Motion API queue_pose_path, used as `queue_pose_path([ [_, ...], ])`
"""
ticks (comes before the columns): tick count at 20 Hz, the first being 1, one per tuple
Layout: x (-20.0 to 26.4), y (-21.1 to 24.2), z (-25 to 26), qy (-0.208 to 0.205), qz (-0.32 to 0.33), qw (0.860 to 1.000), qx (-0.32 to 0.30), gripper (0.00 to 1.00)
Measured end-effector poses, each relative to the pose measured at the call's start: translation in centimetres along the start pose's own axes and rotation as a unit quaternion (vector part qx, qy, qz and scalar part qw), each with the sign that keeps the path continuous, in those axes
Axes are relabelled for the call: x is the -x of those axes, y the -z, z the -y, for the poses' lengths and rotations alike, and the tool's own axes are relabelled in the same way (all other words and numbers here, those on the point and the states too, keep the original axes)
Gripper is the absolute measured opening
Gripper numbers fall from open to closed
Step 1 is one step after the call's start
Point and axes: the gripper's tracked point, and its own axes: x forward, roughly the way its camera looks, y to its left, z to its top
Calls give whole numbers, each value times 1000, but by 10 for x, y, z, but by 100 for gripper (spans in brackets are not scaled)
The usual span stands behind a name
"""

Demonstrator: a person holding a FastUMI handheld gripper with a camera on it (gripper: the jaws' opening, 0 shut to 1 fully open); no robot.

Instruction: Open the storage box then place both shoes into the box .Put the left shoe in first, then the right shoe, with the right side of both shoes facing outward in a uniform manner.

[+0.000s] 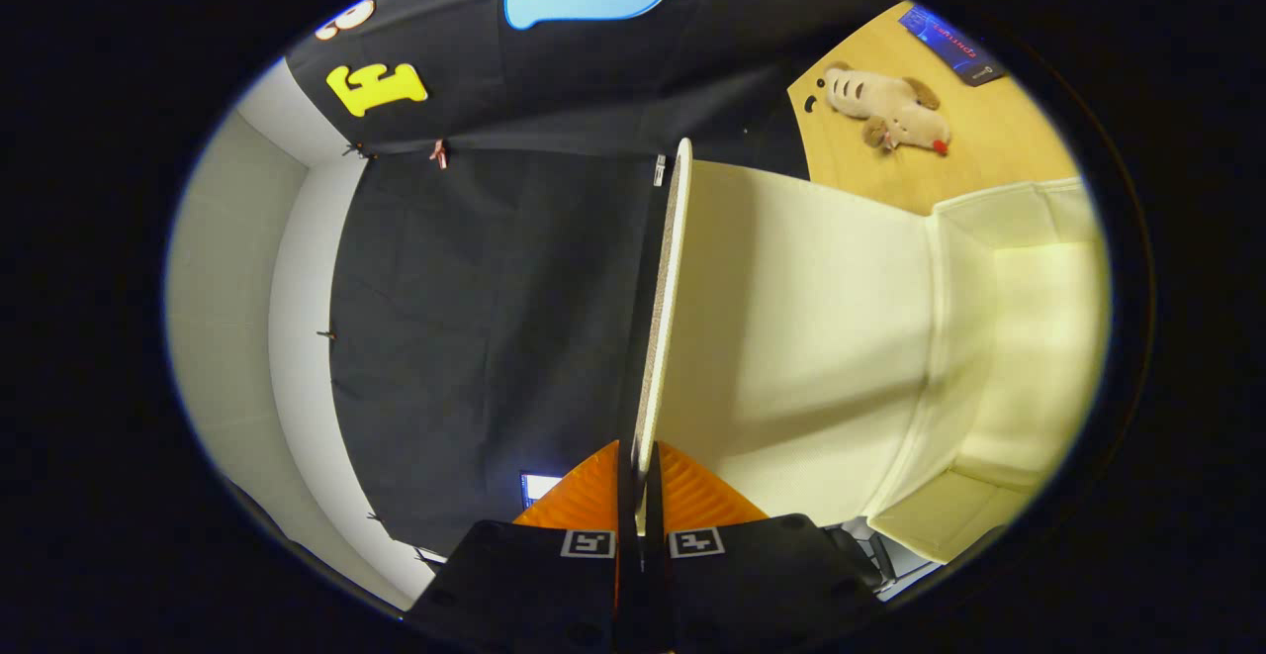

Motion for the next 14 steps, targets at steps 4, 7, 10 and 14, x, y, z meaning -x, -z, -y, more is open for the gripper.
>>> queue_pose_path([
  [4,-43,9,13,22,-20,999,17,5],
  [7,-59,13,26,50,-25,998,27,5],
  [10,-54,17,60,117,-26,989,89,33],
  [14,-11,11,87,175,-16,971,163,98],
])
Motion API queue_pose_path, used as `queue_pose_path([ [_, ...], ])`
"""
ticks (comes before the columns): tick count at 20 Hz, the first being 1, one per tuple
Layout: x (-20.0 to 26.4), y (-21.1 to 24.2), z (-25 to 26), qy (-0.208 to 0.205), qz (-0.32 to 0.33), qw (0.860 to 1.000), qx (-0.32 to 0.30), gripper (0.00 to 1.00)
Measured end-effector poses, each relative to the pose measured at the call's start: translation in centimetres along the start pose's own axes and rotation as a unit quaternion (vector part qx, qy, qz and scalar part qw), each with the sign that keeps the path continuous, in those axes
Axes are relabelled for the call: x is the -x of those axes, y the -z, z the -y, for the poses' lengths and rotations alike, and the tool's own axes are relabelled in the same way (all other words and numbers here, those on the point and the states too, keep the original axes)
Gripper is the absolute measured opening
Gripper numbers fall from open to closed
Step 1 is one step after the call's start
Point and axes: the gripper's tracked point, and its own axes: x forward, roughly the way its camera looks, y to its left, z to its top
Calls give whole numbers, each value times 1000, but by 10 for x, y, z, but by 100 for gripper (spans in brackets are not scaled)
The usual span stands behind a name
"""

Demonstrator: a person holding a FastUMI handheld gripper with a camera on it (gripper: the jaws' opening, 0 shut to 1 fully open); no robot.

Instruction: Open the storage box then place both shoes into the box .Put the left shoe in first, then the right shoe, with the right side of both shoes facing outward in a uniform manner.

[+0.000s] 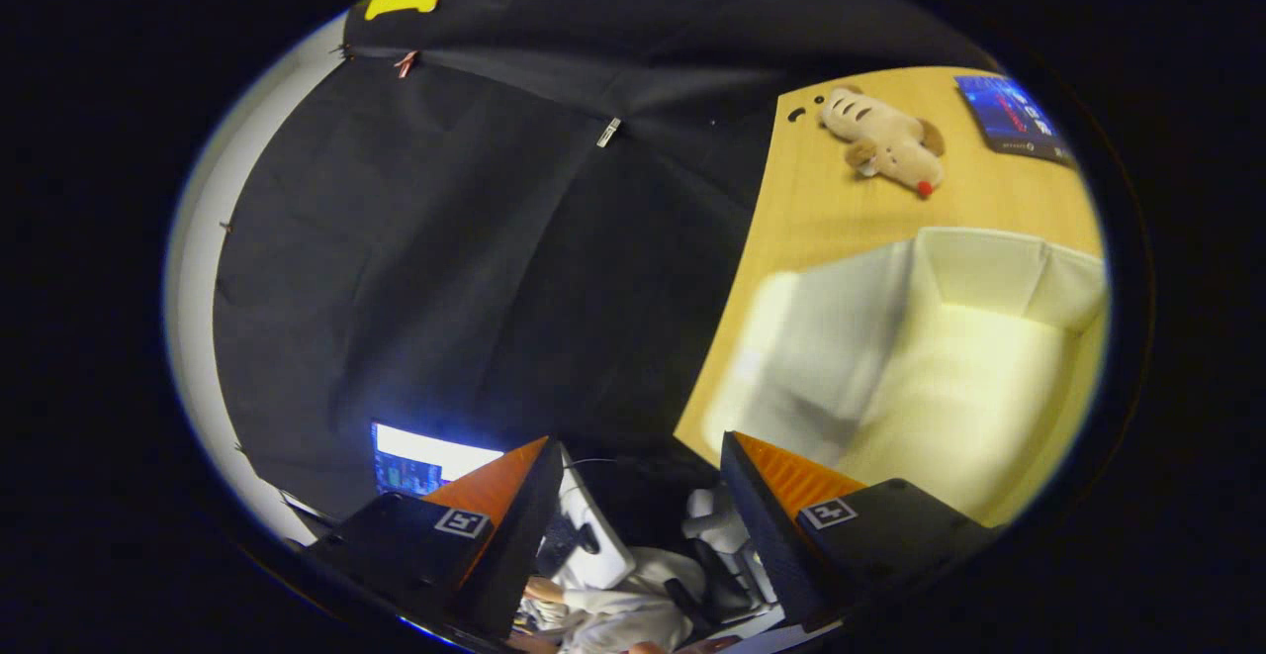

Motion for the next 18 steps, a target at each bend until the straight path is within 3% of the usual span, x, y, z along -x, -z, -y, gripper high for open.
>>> queue_pose_path([
  [4,56,-8,41,70,56,994,54,98],
  [8,131,-17,99,172,109,973,105,98],
  [18,262,18,249,324,134,931,102,98],
])
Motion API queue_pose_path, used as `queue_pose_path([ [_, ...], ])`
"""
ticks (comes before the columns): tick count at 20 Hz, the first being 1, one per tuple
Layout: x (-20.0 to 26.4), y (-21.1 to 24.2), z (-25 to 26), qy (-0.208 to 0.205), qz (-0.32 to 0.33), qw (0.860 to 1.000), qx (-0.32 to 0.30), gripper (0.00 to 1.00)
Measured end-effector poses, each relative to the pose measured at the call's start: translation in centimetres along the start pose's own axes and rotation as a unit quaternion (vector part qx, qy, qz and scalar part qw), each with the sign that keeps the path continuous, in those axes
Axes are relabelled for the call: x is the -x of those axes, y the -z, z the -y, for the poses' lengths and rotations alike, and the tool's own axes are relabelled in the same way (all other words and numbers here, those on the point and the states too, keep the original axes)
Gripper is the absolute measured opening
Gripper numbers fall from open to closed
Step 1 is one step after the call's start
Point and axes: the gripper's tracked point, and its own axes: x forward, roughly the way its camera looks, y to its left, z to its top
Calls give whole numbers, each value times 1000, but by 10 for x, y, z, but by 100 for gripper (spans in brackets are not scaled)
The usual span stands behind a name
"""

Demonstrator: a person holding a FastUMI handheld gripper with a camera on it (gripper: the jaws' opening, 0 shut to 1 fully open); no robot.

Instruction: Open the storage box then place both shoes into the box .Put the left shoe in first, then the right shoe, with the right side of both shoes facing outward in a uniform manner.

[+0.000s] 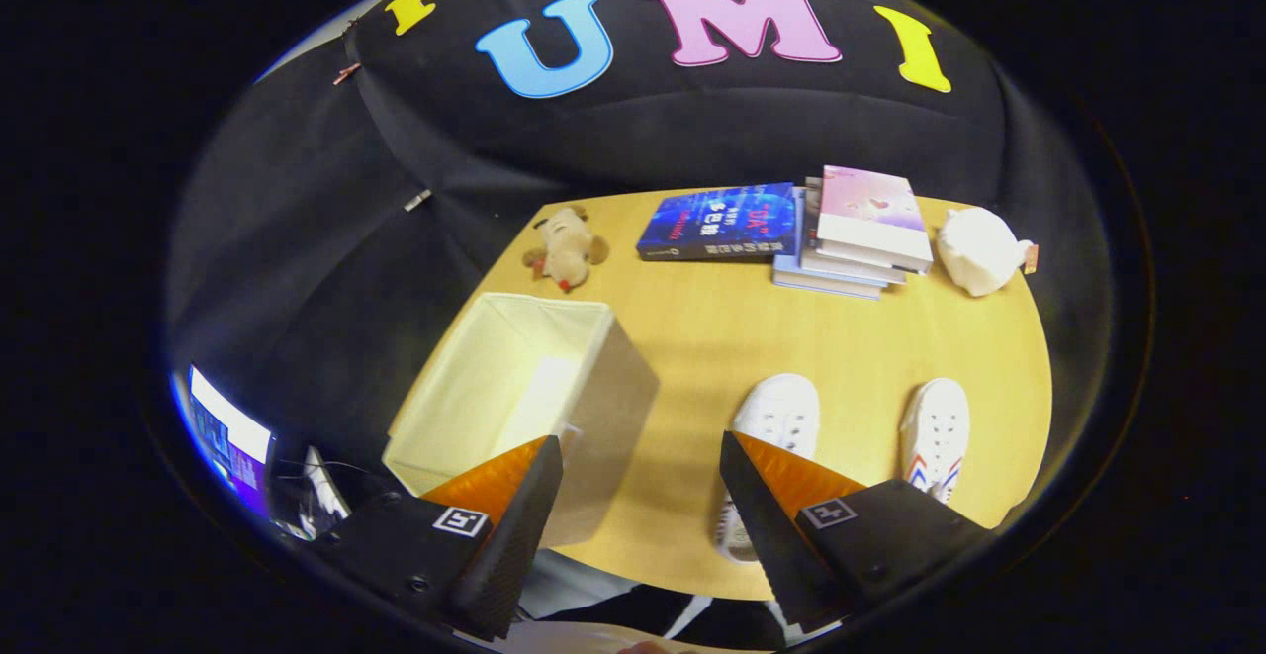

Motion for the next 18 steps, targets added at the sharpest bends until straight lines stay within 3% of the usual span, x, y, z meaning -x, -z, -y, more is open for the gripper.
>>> queue_pose_path([
  [8,-41,102,124,77,-89,991,61,99],
  [16,-97,123,143,59,-117,991,38,100],
  [17,-101,120,140,55,-115,991,32,99],
  [18,-102,121,137,51,-121,991,25,91],
])
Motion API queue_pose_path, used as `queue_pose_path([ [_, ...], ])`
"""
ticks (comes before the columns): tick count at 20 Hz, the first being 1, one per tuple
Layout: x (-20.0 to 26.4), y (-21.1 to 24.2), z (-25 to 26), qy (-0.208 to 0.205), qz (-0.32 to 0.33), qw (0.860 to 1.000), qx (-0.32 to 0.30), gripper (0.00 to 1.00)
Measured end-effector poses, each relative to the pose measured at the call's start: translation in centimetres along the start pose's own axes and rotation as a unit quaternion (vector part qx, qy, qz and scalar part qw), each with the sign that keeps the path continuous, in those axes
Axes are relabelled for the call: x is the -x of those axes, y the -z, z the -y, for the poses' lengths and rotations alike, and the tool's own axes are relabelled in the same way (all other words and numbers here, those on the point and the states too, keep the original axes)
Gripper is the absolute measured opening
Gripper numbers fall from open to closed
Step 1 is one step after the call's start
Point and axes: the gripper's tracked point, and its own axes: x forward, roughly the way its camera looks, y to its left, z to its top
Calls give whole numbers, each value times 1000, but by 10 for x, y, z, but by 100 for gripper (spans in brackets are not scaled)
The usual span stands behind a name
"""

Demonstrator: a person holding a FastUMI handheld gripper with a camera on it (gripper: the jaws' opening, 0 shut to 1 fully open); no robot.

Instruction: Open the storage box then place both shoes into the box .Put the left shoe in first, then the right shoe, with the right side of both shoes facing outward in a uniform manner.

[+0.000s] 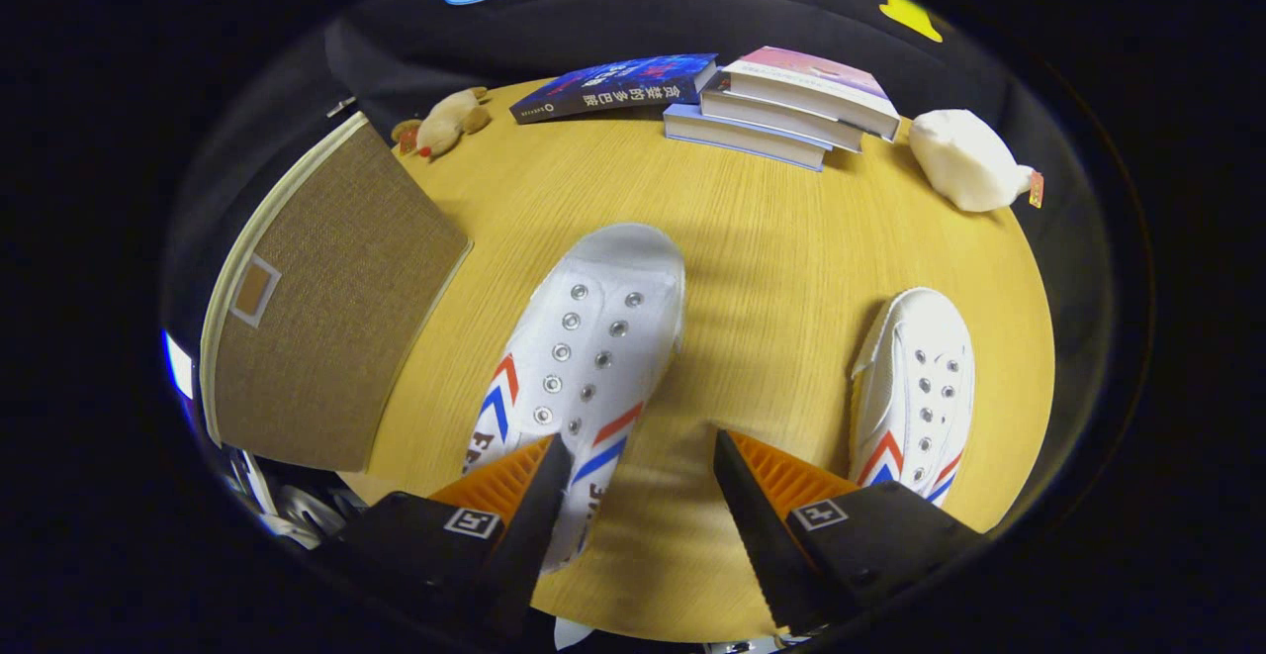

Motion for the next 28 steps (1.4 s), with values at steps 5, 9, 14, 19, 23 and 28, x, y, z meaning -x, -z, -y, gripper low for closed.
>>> queue_pose_path([
  [5,0,1,-18,-25,-6,1000,-9,40],
  [9,-2,2,-16,1,-12,998,-62,20],
  [14,0,5,-14,11,-28,982,-187,6],
  [19,22,-10,-27,34,-10,979,-202,6],
  [23,59,-33,-39,33,26,973,-225,5],
  [28,131,-71,-77,4,84,967,-239,5],
])
